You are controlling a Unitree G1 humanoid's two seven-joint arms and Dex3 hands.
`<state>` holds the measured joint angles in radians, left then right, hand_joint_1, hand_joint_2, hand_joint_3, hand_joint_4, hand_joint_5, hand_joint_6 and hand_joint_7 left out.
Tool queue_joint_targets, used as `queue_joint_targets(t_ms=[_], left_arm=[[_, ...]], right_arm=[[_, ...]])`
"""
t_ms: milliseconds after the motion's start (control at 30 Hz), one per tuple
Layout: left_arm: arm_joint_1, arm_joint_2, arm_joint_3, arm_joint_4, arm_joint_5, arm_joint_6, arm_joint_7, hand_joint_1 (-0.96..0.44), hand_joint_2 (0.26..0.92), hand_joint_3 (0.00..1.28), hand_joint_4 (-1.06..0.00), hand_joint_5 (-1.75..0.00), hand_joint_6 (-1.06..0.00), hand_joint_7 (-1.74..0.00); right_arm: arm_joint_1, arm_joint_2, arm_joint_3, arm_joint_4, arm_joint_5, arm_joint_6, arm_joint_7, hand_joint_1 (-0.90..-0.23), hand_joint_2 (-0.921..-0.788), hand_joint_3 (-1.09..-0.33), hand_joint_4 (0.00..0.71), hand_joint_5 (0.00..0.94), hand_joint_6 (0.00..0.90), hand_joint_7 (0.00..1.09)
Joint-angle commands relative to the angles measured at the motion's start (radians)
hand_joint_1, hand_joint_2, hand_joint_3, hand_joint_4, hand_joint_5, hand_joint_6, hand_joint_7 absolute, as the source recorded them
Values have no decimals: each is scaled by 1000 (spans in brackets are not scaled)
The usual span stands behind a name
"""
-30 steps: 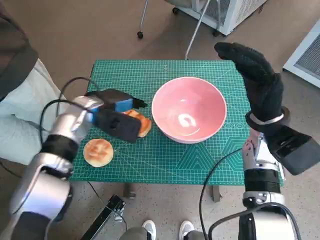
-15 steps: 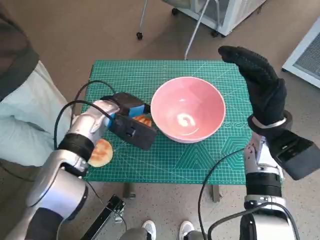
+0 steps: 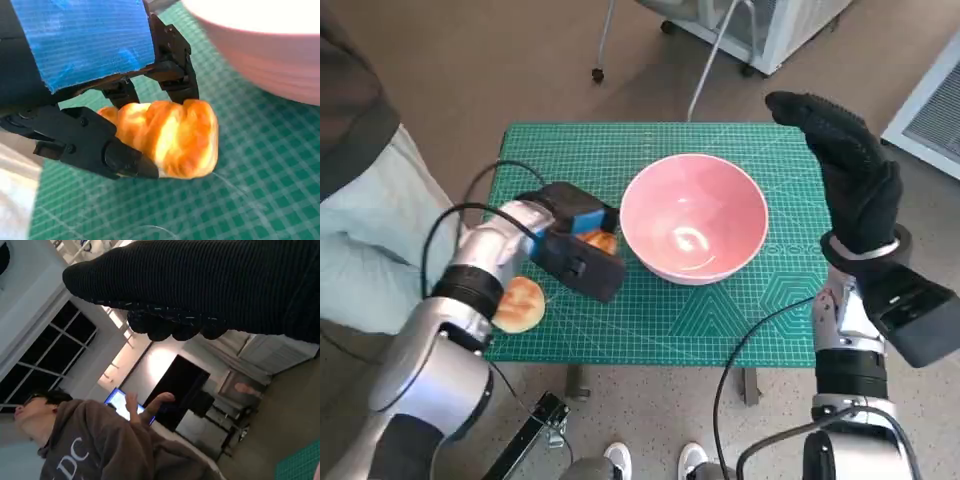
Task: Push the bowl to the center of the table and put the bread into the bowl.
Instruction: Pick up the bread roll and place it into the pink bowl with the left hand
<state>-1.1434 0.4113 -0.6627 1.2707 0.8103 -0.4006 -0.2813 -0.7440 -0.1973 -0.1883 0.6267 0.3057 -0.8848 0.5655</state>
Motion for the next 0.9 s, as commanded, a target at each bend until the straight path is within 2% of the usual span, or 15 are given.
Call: queue_joint_targets(t_ms=[33, 200, 433, 533, 733, 900], left_arm=[[-56, 66, 36, -5, -25, 9, -8, 0, 920, 169, -469, -1551, -663, -971], [-93, 110, 71, -16, -38, 25, 0, 0, 920, 156, -488, -1495, -656, -1015], [-146, 162, 141, -56, -88, 39, -7, -1, 921, 153, -514, -1406, -618, -1119], [-163, 177, 169, -88, -109, 43, -17, -1, 920, 141, -538, -1394, -623, -1099], [-156, 200, 248, -237, -185, 9, -31, 0, 920, 117, -612, -1208, -594, -1237], [-117, 175, 283, -404, -227, -22, -17, 0, 920, 112, -629, -1178, -589, -1255]], right_arm=[[21, -7, 7, 10, -22, 3, -14, -679, -921, -754, 220, 33, -1, 640], [17, -6, 12, 22, -25, -1, -18, -679, -921, -755, 221, 34, -1, 638], [11, -4, 15, 23, -11, 6, -7, -679, -921, -754, 221, 35, -1, 638], [9, -4, 16, 24, -5, 8, -2, -679, -921, -754, 220, 35, -1, 638], [5, -3, 19, 23, 9, 12, 8, -679, -921, -752, 220, 35, -1, 638], [-1, -4, 19, 28, 21, 17, 21, -678, -921, -751, 220, 35, -1, 638]])
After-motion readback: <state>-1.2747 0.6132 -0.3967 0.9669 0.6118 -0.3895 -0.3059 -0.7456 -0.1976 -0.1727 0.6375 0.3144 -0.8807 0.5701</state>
